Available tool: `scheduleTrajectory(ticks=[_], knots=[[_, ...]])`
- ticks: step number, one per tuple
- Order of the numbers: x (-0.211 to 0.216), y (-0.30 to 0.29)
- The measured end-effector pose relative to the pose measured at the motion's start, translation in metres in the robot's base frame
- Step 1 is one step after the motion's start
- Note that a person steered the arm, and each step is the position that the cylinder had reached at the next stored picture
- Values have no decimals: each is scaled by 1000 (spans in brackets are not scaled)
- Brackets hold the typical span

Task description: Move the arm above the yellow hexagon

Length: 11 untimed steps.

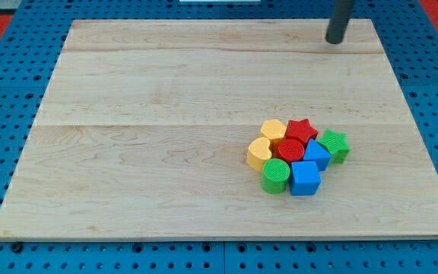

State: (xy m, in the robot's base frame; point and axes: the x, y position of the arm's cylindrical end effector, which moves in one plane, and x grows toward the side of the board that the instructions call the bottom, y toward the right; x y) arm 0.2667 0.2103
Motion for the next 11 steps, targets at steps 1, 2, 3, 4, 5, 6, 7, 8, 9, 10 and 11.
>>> scheduleTrajectory(ticks=[1, 2, 3, 4, 5, 6, 7, 8, 9, 10, 11], knots=[[32, -10], [32, -26], [32, -26], [34, -26], [34, -26], [41, -26], [62, -27], [62, -28], [62, -28], [63, -28], [63, -33]])
